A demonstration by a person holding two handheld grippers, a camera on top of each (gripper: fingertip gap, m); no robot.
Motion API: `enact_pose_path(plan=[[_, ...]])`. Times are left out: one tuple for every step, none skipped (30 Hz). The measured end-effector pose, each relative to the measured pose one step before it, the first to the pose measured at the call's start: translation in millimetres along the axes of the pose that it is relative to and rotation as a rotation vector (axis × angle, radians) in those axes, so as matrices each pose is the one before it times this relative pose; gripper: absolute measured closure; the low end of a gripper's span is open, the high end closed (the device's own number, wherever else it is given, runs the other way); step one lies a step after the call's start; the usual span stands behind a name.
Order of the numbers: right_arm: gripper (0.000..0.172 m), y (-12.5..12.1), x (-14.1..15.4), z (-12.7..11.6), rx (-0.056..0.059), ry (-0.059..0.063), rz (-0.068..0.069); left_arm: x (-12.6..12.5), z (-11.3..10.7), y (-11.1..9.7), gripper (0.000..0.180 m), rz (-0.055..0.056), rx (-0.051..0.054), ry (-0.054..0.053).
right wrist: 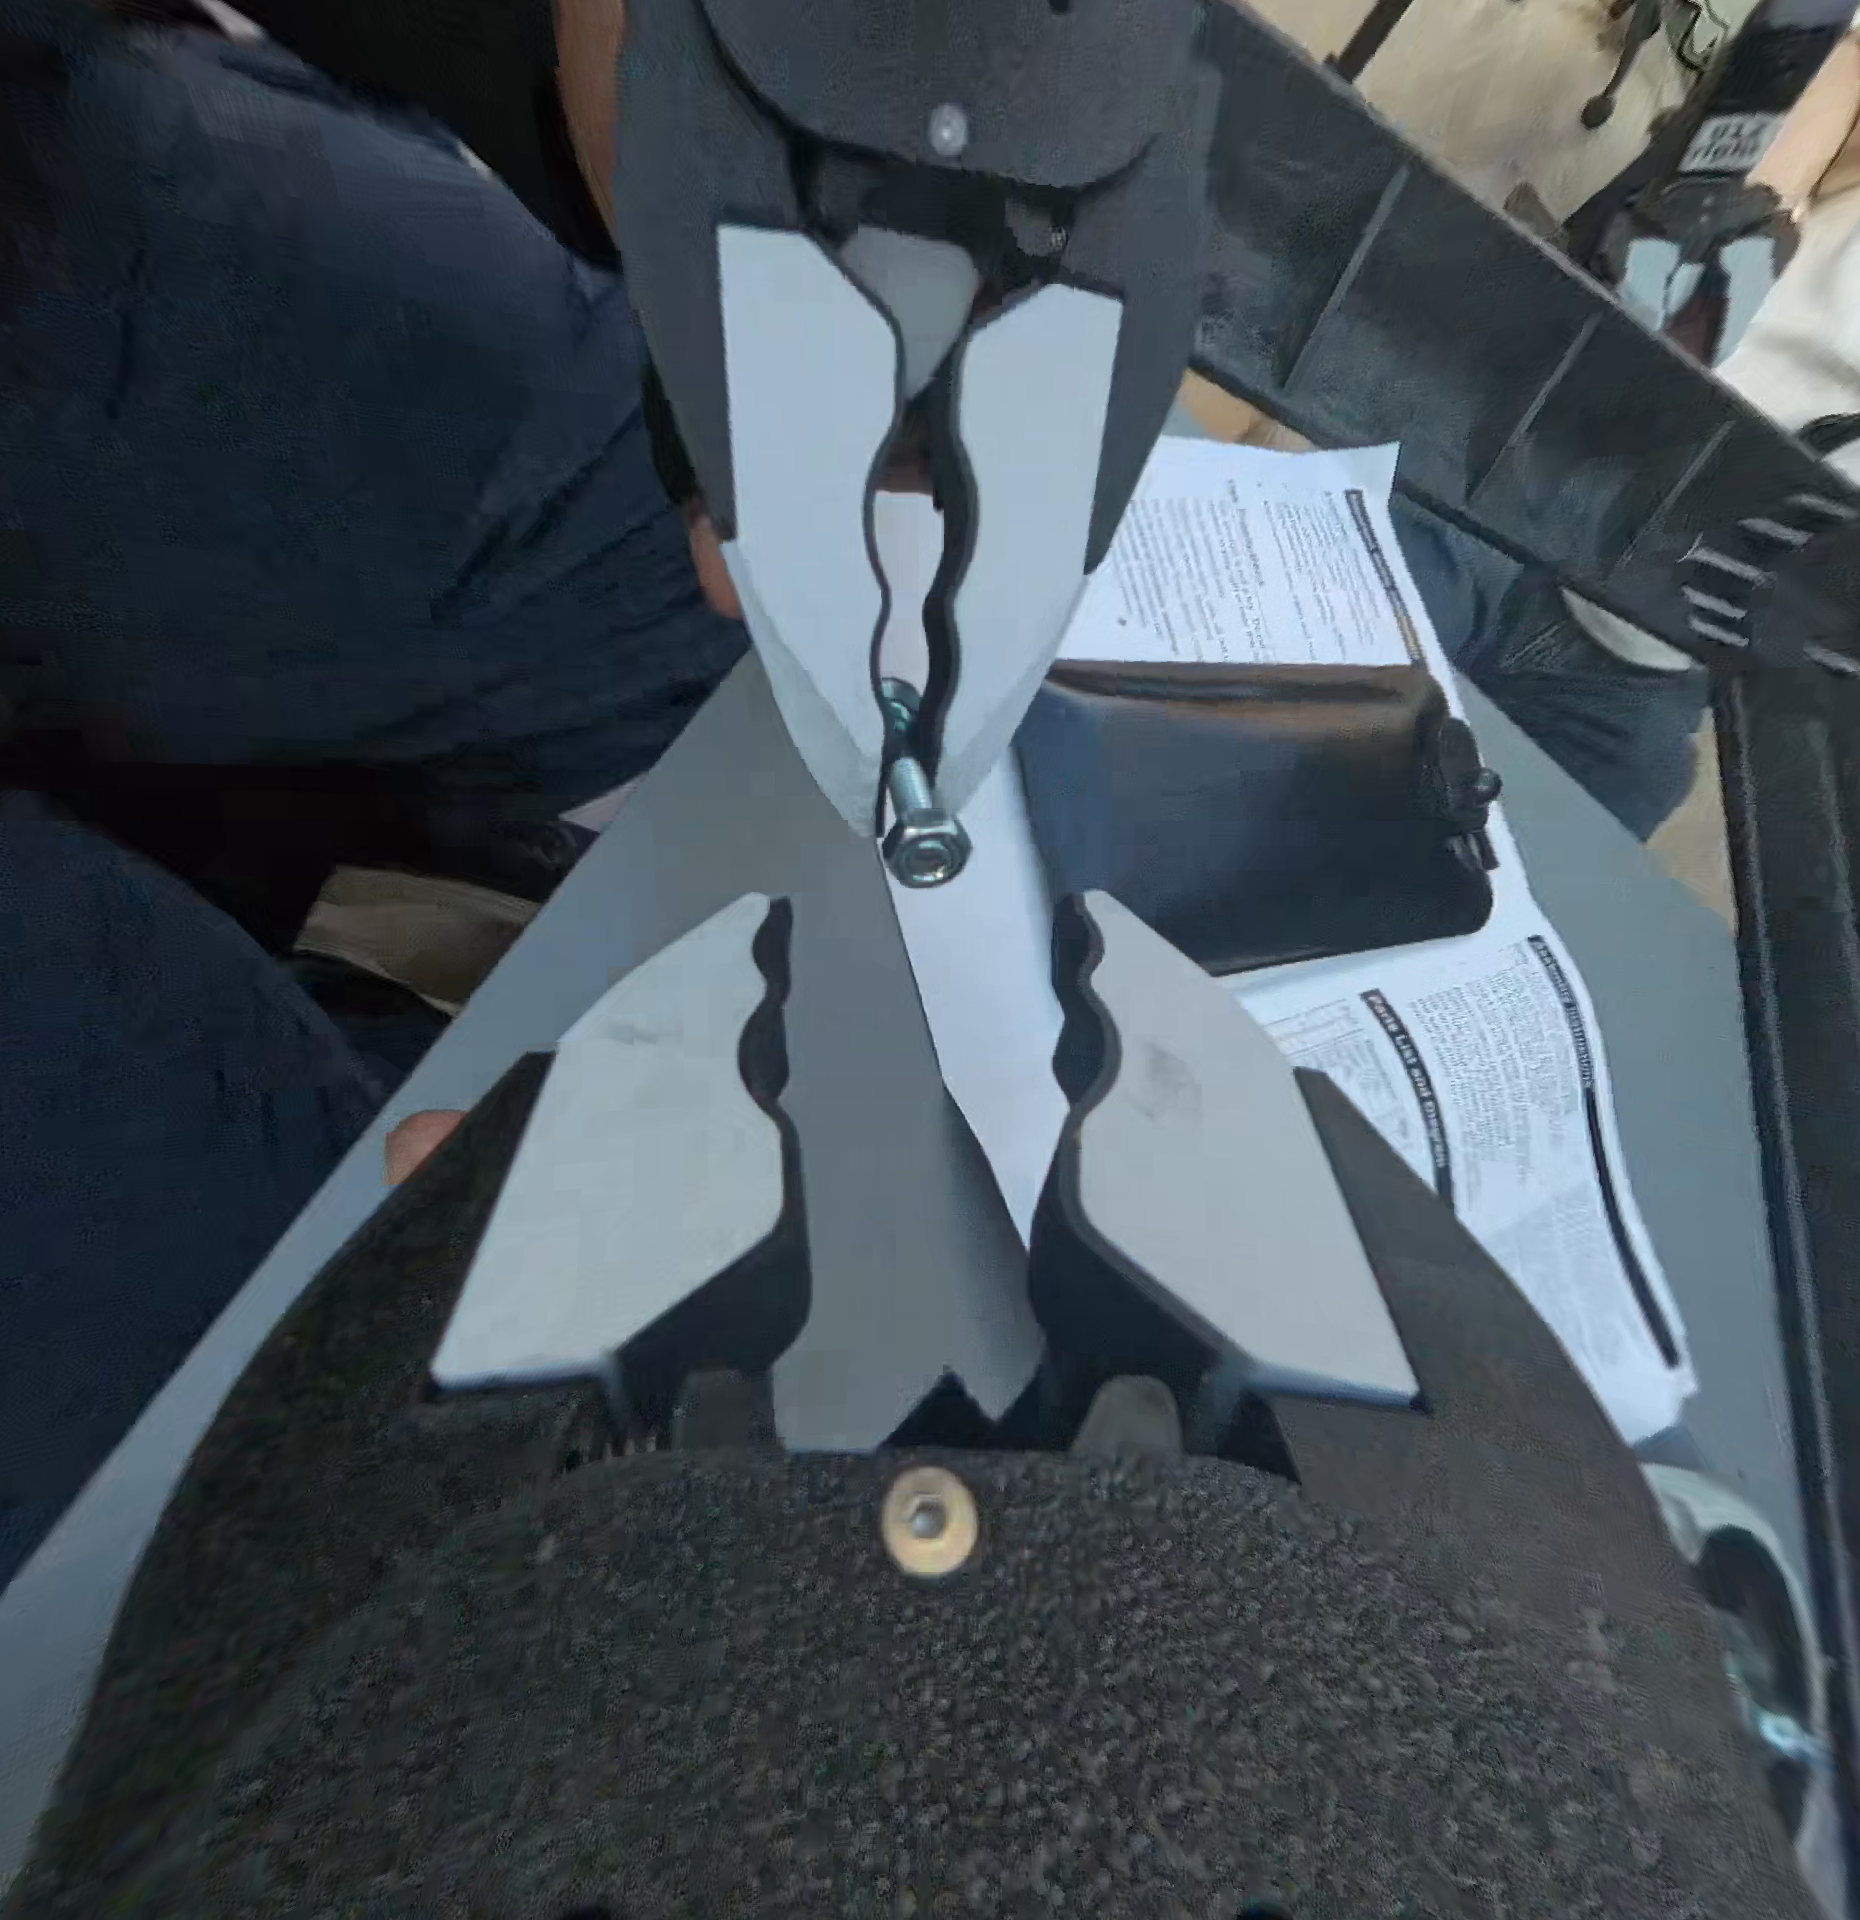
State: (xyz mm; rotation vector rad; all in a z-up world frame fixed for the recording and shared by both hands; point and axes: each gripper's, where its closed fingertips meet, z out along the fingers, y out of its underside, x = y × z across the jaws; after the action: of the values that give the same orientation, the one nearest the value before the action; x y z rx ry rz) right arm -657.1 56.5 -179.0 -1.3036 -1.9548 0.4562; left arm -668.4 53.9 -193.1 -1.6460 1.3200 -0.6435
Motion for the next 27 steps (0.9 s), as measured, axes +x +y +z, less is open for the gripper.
enact_pose_path(plan=[[0.123, -2.78, -0.27, -1.06, 0.0371, -0.0397, 0.1133, -1.49, 0.43, -0.76, 0.174, 0.0320, -0.0040, -0.0271], [0.125, -2.31, 1.13, -0.70, 0.0302, -0.0246, 0.0984, -0.39, 0.73, -1.19, 0.174, 0.0331, 0.0009, -0.0213], [0.127, -1.07, -1.22, 0.10, 0.0160, -0.0335, 0.0766, -0.39, 0.70, -0.75, 0.174, 0.0286, -0.0010, -0.0210], [0.134, 0.12, -3.73, 1.14, 0.0030, -0.0427, 0.0515, 0.11, 0.77, -0.34, 0.174, 0.0231, -0.0029, -0.0153], [0.146, 1.43, -4.03, 1.86, -0.0078, -0.0347, 0.0259, 0.72, 0.82, -0.10, 0.174, 0.0178, -0.0040, -0.0074], [0.152, 2.90, -2.59, 2.24, -0.0204, -0.0153, -0.0009, 1.71, 0.63, -0.10, 0.174, 0.0154, -0.0031, 0.0022], [0.158, 3.18, 0.54, 1.33, -0.0268, 0.0160, -0.0403, 3.29, 1.17, 1.24, 0.174, 0.0116, -0.0104, 0.0159], [0.158, 2.93, 0.59, 0.73, -0.0276, 0.0275, -0.0775, 1.42, 1.11, 1.57, 0.174, -0.0008, -0.0114, 0.0074], [0.158, 2.09, 0.00, 0.60, -0.0272, 0.0299, -0.1025, 2.44, 0.81, 0.96, 0.174, -0.0163, -0.0051, 0.0240], [0.158, 1.49, -0.18, 0.42, -0.0260, 0.0382, -0.1359, 3.20, 0.47, 0.62, 0.174, -0.0325, -0.0003, 0.0401], [0.158, -0.21, 1.26, -0.07, -0.0124, 0.0640, -0.1729, 2.59, -0.16, -0.20, 0.174, -0.0387, 0.0094, 0.0408], [0.157, -0.75, 3.46, -0.40, -0.0012, 0.0842, -0.1638, 0.85, -0.50, -0.60, 0.174, -0.0332, 0.0134, 0.0260], [0.157, 0.56, 3.67, -0.17, -0.0082, 0.0627, -0.0905, -1.56, -0.87, 0.03, 0.174, -0.0169, 0.0074, 0.0001], [0.156, 2.16, 1.39, -0.17, -0.0173, 0.0128, 0.0046, -2.66, -1.13, 0.91, 0.174, 0.0055, -0.0022, -0.0178], [0.147, 2.47, -0.05, 0.20, -0.0118, -0.0221, 0.0789, -3.38, -1.12, 1.71, 0.174, 0.0213, -0.0116, -0.0299], [0.136, 1.73, 1.05, 0.02, 0.0009, -0.0275, 0.1177, -2.86, -0.83, 1.41, 0.174, 0.0257, -0.0126, -0.0285], [0.128, 0.18, 0.85, -0.15, 0.0129, -0.0353, 0.1280, -2.78, -0.54, 0.39, 0.174, 0.0218, -0.0075, -0.0283], [0.124, -1.35, 0.25, -0.38, 0.0202, -0.0403, 0.1187, -2.73, -0.05, -0.43, 0.174, 0.0180, -0.0028, -0.0281], [0.124, -1.43, 1.58, -0.41, 0.0178, -0.0255, 0.1030, -1.62, 0.48, -0.71, 0.174, 0.0199, -0.0017, -0.0225], [0.124, -1.16, 0.11, 0.07, 0.0132, -0.0312, 0.0856, -1.35, 0.78, -0.43, 0.174, 0.0241, -0.0032, -0.0241], [0.126, -0.41, -1.55, 0.63, 0.0049, -0.0381, 0.0716, -1.15, 0.73, 0.11, 0.174, 0.0276, -0.0075, -0.0246], [0.132, 1.04, -1.14, 1.19, -0.0047, -0.0299, 0.0592, -0.69, 0.70, -0.06, 0.174, 0.0284, -0.0082, -0.0218], [0.136, 1.66, -2.92, 1.68, -0.0119, -0.0372, 0.0383, 0.05, 0.40, -0.39, 0.174, 0.0250, -0.0058, -0.0164], [0.149, -0.09, -4.86, 1.19, -0.0026, -0.0387, 0.0034, 0.76, 0.61, -0.31, 0.174, 0.0215, -0.0073, -0.0080], [0.158, -0.06, -0.01, 0.14, -0.0032, 0.0116, -0.0355, 3.01, 0.95, 0.40, 0.174, 0.0197, -0.0100, 0.0098], [0.157, 2.86, 0.39, 0.57, -0.0270, 0.0228, -0.0737, 1.36, 0.80, 0.47, 0.174, 0.0069, -0.0083, 0.0028], [0.157, 3.24, -0.31, 0.89, -0.0356, 0.0225, -0.0955, 2.57, 0.85, 0.68, 0.174, -0.0057, -0.0067, 0.0191]])
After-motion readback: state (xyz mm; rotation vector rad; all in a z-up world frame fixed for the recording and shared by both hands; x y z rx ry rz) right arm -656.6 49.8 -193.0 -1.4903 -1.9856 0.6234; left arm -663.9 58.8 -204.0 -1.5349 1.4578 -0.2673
